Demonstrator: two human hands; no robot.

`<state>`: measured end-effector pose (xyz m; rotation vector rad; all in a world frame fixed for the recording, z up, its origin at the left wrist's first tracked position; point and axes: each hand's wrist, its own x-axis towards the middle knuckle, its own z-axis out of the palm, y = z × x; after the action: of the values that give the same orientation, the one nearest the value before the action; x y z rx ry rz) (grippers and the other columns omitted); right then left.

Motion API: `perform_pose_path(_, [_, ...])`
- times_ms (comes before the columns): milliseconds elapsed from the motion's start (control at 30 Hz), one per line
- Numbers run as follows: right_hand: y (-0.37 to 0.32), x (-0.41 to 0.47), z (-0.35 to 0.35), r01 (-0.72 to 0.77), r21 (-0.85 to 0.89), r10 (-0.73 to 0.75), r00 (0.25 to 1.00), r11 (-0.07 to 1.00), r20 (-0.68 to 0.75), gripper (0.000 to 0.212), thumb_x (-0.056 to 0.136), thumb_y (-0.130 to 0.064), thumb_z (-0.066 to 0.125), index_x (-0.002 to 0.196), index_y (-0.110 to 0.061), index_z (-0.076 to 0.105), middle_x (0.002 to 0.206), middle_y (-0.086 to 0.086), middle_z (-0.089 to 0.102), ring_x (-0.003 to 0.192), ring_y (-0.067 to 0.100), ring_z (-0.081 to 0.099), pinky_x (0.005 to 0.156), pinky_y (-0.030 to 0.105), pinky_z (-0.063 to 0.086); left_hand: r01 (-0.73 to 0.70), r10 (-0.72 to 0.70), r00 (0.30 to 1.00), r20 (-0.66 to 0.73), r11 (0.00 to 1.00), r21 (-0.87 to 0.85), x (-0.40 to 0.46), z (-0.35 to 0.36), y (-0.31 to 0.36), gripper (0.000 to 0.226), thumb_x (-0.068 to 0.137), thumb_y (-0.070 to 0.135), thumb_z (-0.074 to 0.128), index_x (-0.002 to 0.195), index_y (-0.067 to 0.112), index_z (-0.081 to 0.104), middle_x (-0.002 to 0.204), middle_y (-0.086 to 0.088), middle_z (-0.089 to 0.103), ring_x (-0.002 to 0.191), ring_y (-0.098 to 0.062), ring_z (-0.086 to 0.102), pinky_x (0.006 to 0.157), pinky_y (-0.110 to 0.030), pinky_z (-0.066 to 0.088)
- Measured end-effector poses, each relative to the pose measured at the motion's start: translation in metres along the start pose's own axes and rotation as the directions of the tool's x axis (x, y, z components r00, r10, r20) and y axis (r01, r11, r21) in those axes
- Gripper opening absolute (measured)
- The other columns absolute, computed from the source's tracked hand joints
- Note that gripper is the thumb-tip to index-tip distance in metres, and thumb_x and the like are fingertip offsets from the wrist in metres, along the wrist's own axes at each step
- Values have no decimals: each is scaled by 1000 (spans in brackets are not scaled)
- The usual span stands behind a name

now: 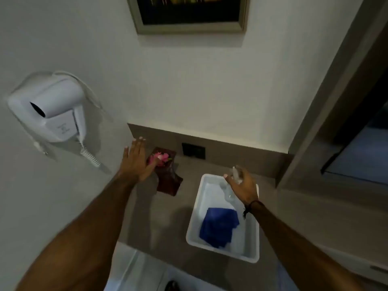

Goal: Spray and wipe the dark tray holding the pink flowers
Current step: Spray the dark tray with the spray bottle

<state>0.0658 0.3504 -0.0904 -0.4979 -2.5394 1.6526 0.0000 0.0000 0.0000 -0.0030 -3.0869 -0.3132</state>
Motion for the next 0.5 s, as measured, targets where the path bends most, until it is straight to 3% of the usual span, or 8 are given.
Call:
perform_pose_path(67, [2,2,14,-44,119,49,998,992,-33,48,83,-44,74,122,-21,57,113,4,68,107,26,64,87,36,53,61,-55,995,83,995,-78,-1,11,0,106,92,75,36,167,8,4,177,-13,3,165,-28,1,133,-46,0])
perform_pose_path(167, [5,6,33,-71,155,90,989,985,-117,42,86,-42,71,118,-15,61,108,8,71,101,25,65,95,47,54,142,-116,984,133,969,-203,-6,37,-3,109,88,74,49,166,8,12,176,-14,11,165,-29,7,133,-47,5])
perform_pose_path(300, [4,22,45,-84,159,109,982,984,-155,43,90,-45,64,120,-15,59,116,5,65,101,17,61,94,37,52,224,-192,974,123,905,-363,-5,58,-4,107,85,68,61,165,11,19,175,-14,18,164,-29,10,133,-50,8])
perform_pose_path(433, [-1,32,55,24,94,-6,982,995,-188,26,97,-45,53,79,-30,62,88,5,68,83,21,65,79,37,56,252,-227,968,109,876,-412,-4,64,-4,106,82,69,61,164,12,25,174,-13,22,164,-29,13,133,-51,12])
perform_pose_path(500, [-7,37,56,-16,137,40,984,990,-176,24,97,-45,54,76,-35,58,86,7,67,86,29,67,79,43,58,241,-217,970,105,883,-402,-3,63,-4,103,83,70,61,162,12,29,173,-13,26,163,-30,17,132,-52,16])
